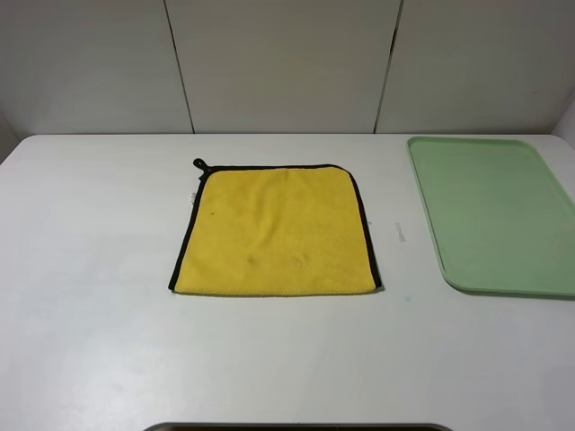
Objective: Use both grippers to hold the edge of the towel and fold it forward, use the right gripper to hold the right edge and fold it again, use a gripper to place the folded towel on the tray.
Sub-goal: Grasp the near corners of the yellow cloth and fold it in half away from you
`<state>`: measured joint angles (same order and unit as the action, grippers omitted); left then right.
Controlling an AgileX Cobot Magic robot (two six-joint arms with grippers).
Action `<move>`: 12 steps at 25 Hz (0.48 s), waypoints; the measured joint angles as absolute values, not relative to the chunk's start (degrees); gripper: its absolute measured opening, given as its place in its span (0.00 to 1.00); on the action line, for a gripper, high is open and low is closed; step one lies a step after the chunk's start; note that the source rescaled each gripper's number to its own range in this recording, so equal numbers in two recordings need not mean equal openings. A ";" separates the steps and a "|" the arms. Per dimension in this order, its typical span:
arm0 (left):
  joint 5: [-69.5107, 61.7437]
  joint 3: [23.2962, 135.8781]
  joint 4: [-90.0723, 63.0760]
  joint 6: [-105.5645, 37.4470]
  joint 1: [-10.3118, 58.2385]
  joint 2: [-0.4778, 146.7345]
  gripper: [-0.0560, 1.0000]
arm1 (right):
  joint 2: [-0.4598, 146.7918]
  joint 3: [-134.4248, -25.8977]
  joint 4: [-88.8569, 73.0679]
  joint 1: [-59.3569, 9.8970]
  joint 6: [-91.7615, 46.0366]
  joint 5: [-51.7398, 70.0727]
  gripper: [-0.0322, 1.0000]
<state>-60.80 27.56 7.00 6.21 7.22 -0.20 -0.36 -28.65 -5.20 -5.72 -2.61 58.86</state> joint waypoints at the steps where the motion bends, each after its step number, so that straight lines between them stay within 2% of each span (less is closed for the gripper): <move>1: -60.80 27.56 7.00 6.21 7.22 -0.20 0.98 | -0.36 -28.65 -5.20 -5.72 -2.61 58.86 1.00; 12: -60.80 27.56 7.00 6.21 7.22 -0.20 0.98 | -0.36 -28.65 -5.20 -5.72 -2.61 58.86 1.00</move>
